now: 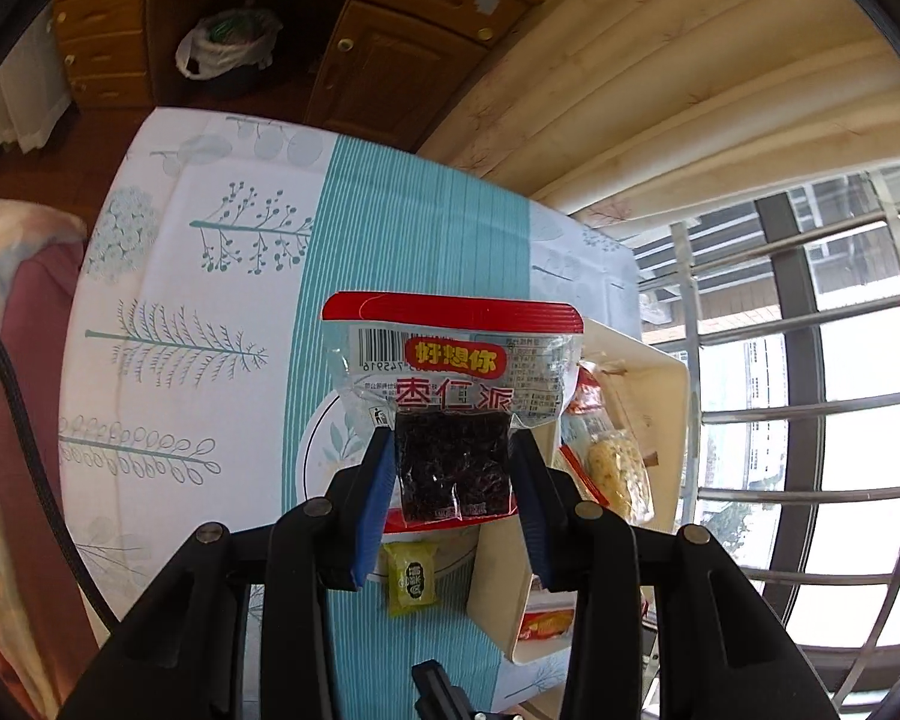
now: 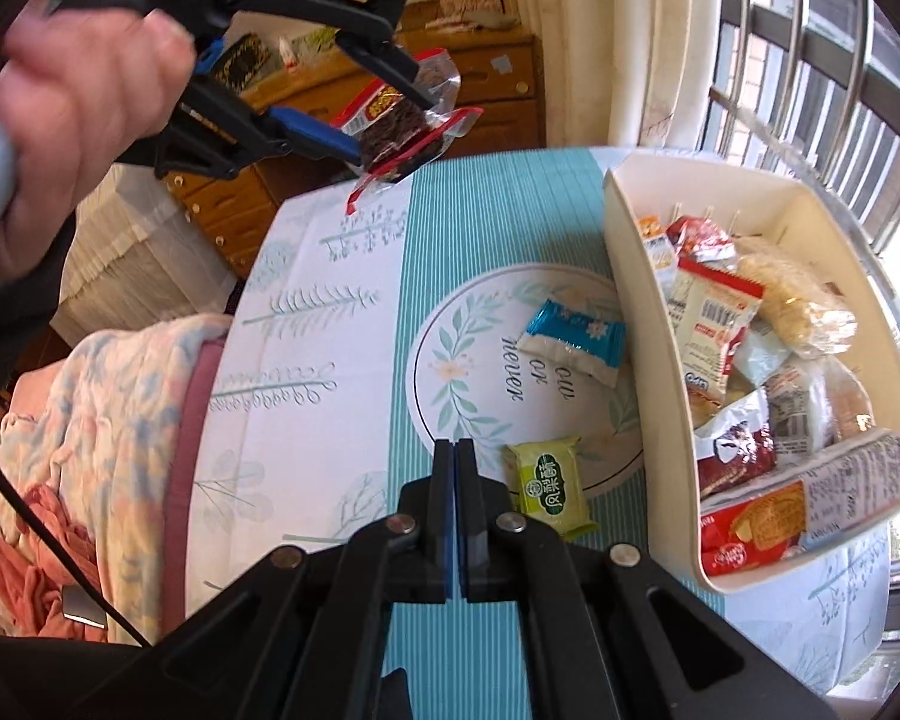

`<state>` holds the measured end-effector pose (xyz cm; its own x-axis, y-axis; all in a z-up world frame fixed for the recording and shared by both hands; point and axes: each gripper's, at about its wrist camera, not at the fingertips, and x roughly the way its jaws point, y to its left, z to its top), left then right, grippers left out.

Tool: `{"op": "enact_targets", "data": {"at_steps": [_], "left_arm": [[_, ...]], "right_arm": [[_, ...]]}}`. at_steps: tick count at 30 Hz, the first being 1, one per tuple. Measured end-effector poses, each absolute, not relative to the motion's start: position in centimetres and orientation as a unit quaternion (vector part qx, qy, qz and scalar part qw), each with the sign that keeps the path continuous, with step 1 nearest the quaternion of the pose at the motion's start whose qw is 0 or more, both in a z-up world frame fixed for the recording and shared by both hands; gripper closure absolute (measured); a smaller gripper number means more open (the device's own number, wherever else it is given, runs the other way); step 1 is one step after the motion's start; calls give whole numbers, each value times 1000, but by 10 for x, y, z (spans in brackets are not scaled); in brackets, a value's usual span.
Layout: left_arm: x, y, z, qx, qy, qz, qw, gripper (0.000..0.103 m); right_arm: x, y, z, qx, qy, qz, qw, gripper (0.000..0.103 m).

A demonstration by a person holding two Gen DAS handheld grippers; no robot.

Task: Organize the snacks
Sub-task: 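Lift the red-lidded box with the left tool and carry it over the tray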

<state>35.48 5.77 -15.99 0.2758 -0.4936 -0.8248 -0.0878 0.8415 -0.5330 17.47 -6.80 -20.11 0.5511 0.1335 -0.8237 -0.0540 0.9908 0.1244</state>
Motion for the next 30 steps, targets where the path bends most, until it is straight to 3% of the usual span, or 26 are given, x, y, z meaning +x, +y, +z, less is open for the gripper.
{"op": "enact_targets", "data": {"at_steps": [16,30], "left_arm": [[289,63,-97,-196,496,-223,816,66],[253,30,-70,-183,410,-267,853,66]], "right_arm": [[145,-83,-164,75,422,-10,904,103],[153,-153,-144,82,402,-13,912,103]]}}
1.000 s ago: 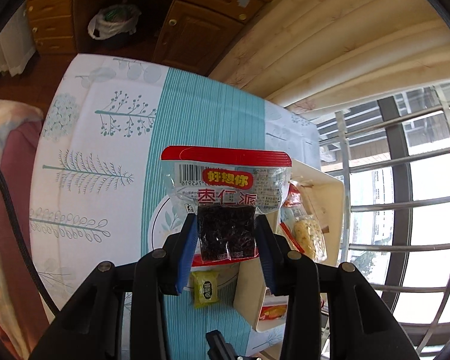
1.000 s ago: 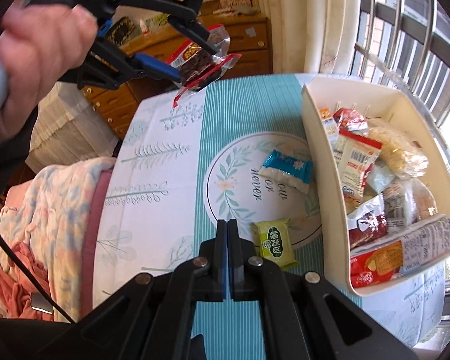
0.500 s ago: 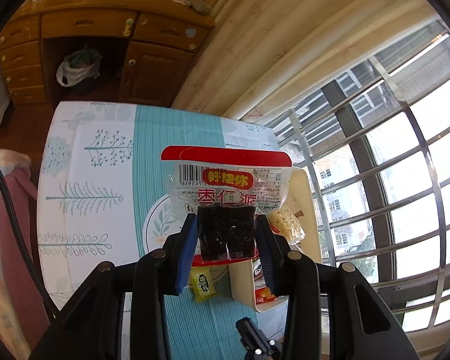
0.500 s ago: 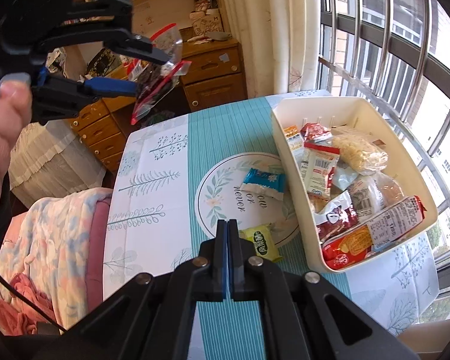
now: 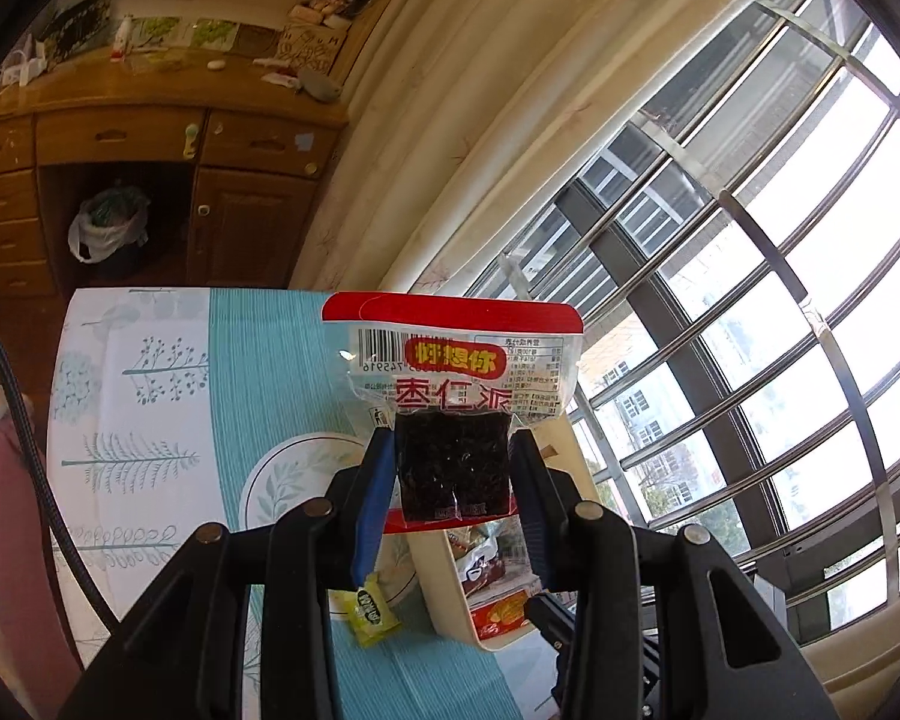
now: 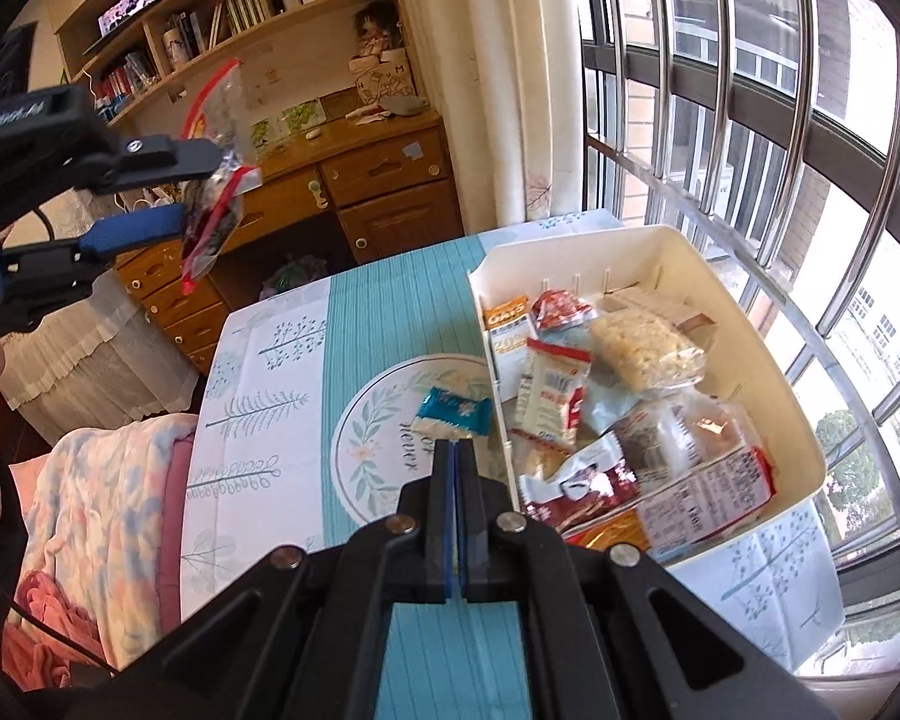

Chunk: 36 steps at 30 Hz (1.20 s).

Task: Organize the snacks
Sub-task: 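Lift the red-lidded box with the left tool and carry it over the tray, then open the left gripper to drop the box into the tray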

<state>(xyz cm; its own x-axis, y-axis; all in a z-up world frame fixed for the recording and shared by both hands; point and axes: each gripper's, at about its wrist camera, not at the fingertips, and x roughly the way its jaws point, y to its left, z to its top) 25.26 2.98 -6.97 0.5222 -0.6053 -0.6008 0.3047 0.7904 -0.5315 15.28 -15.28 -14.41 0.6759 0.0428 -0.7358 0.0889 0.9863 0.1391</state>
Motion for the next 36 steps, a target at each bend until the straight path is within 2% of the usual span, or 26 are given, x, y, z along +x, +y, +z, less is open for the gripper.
{"op": "enact_targets", "data": {"at_steps": [27,36], "left_arm": [[237,-130,-86,-197,413,-269,847,66],[241,-158,-90,-199,423,-264,844,65]], "right_arm": [[185,-296,-147,38,439,71,895,103],[191,-321,-152,45,448,90,888,103]]}}
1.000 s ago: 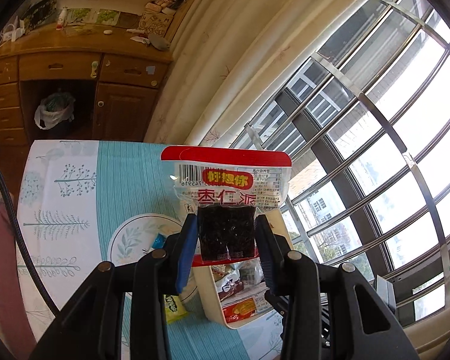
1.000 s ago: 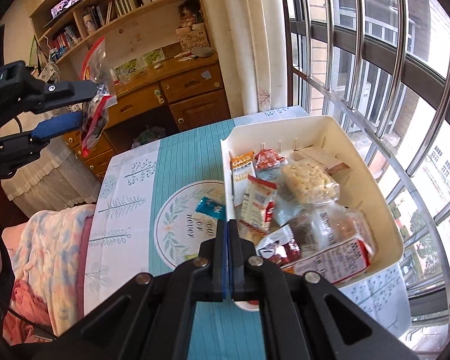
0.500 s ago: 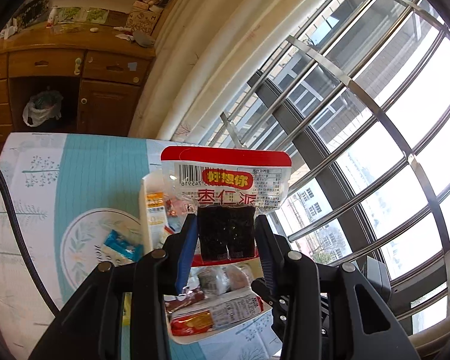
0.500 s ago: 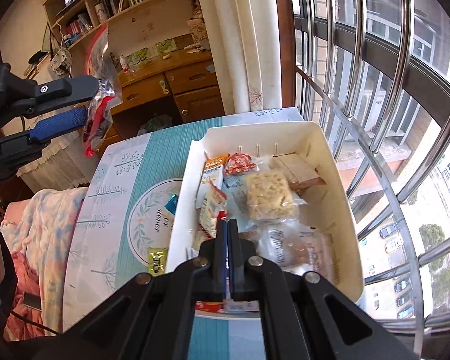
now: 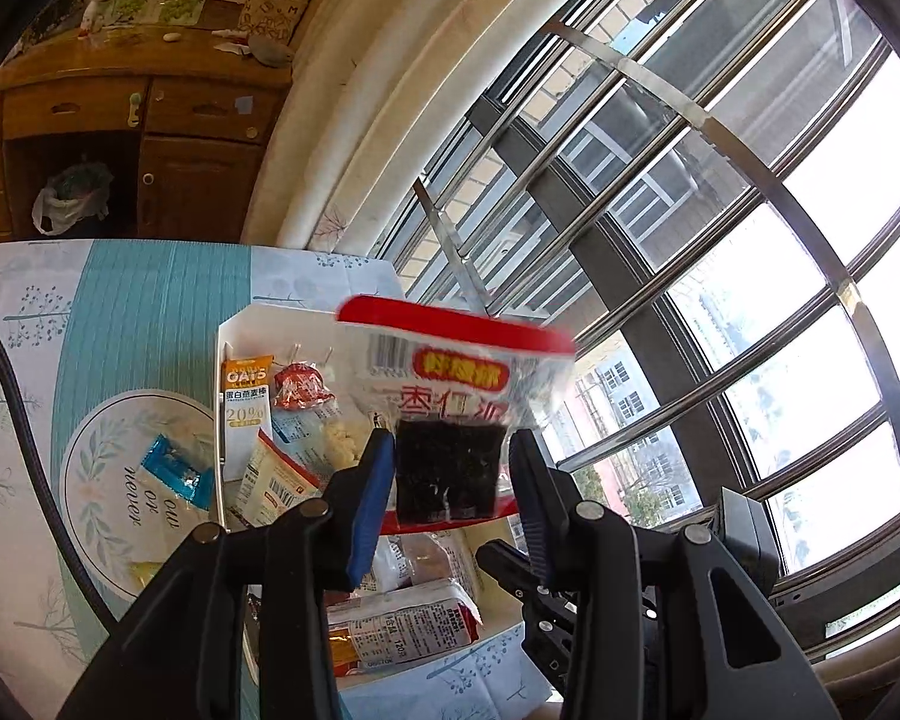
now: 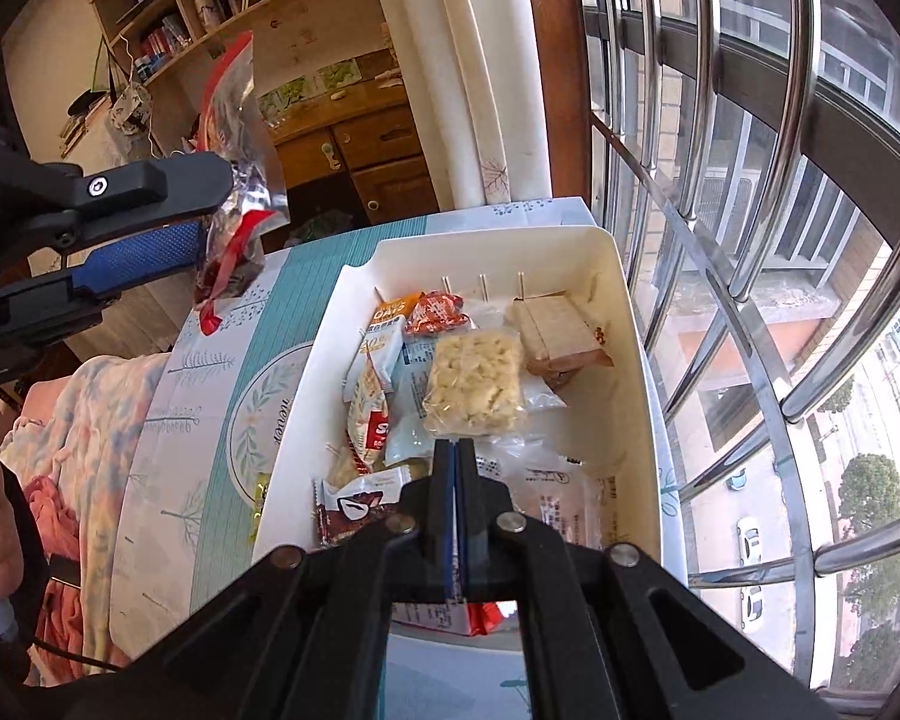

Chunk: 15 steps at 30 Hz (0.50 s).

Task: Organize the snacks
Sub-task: 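Open the left gripper to drop the box into the tray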

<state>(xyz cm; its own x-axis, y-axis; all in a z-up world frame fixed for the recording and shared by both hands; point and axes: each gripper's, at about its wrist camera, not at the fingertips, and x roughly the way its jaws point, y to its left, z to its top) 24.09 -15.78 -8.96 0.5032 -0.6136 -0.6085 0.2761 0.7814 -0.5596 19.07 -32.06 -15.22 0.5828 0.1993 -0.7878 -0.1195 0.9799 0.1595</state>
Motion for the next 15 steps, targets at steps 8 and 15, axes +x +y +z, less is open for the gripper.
{"op": "enact_targets", "data": {"at_steps": [8,15], "left_arm": [[240,-158,-86,-199,421,-241,851,47],[234,-148,-84,-195,427,-223,854,46]], "right_arm": [[193,-332,-153,65,451,96,885,102],[194,-335,-156,89,456,100,880,100]]}}
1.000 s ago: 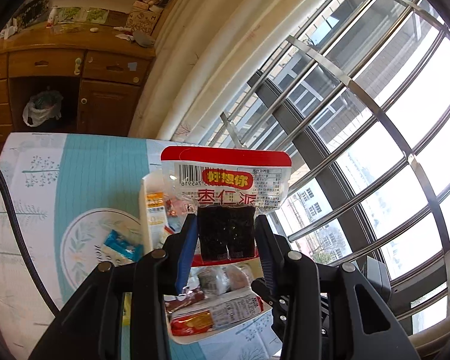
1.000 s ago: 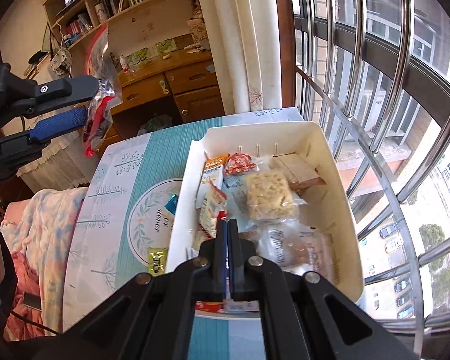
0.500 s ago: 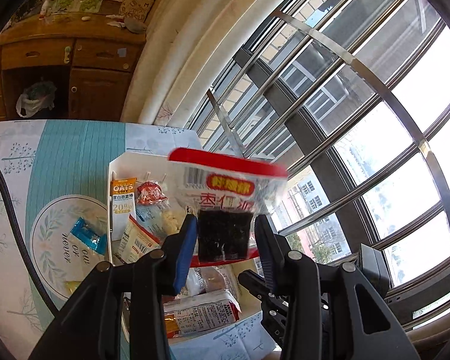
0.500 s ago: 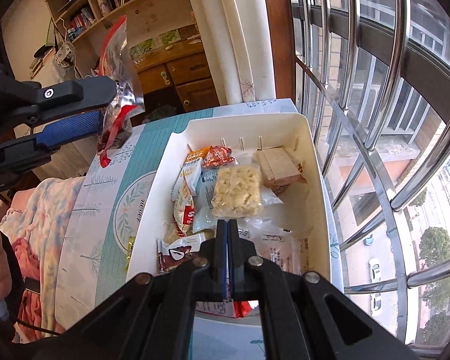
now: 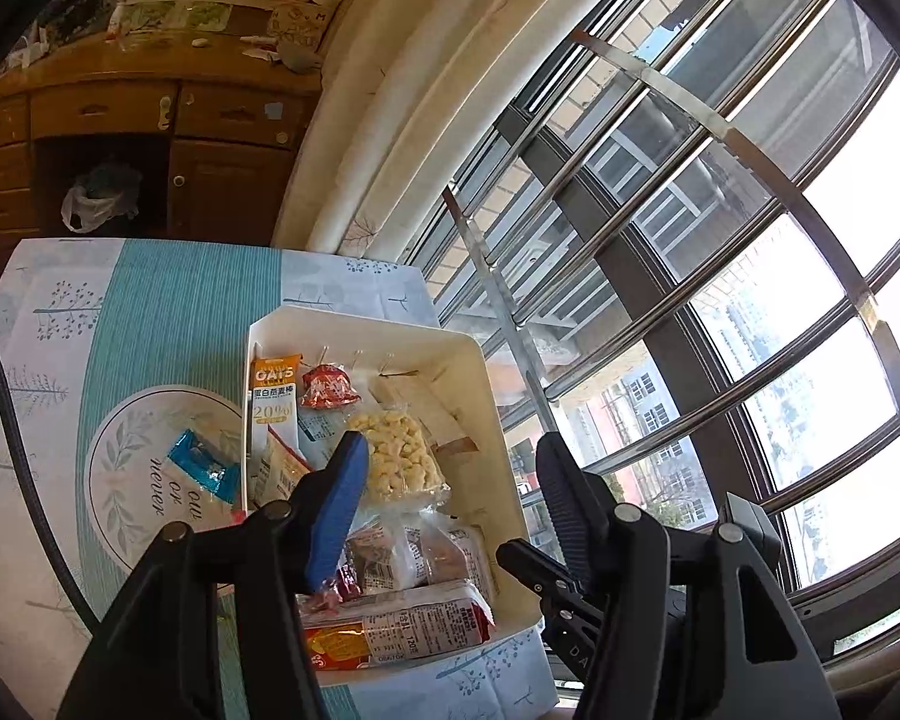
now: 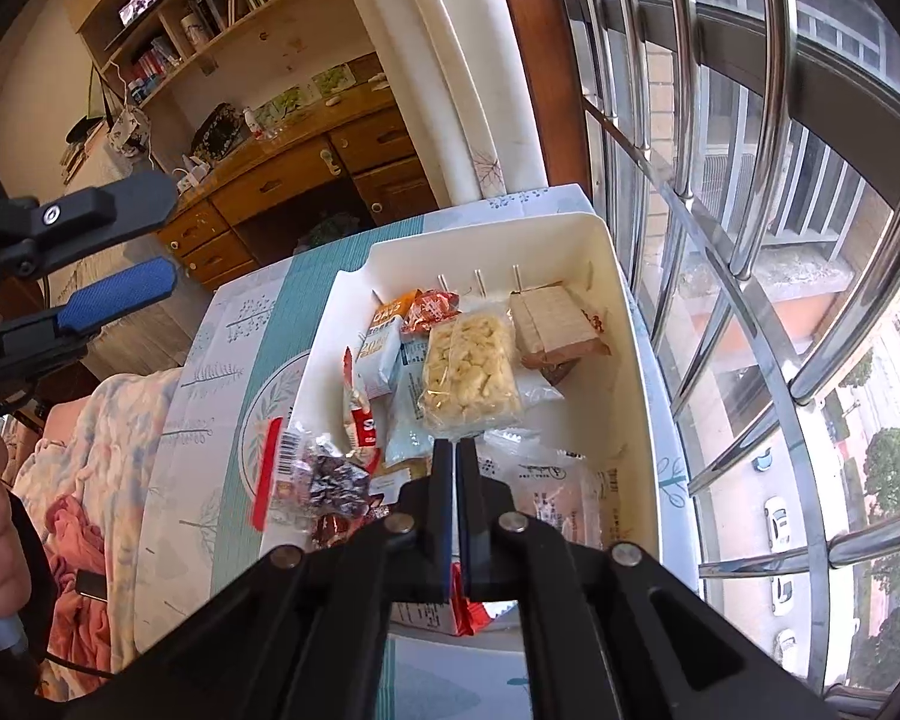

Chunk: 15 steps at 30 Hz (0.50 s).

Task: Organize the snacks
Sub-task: 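Open the left gripper to drop the box into the tray, then withdraw both tools from the tray toward the blue and green packets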

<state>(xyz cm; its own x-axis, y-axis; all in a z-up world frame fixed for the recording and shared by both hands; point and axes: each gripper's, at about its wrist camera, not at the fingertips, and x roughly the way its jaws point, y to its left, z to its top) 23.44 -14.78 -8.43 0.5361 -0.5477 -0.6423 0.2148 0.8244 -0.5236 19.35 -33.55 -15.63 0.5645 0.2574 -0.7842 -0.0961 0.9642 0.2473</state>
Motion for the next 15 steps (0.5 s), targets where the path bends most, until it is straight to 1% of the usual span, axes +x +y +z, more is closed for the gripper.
{"op": "enact_targets", "data": {"at_steps": [2,4,12,15], "left_arm": [[233,-144,-84,-192,427,-218,856,46],[231,-139,-84,-192,428,-213,857,46],[224,-112,-89,-205,434,-195,856,46],[223,-100,-91,-213,434,-188,855,46]], "right_arm": [[194,-335,-158,94,459,102,878,94],[194,-334,-159,99,460,104,876,86],[194,-318,-162,105,469,120,869,83],[195,-309,-162,105,472,125,866,77]]}}
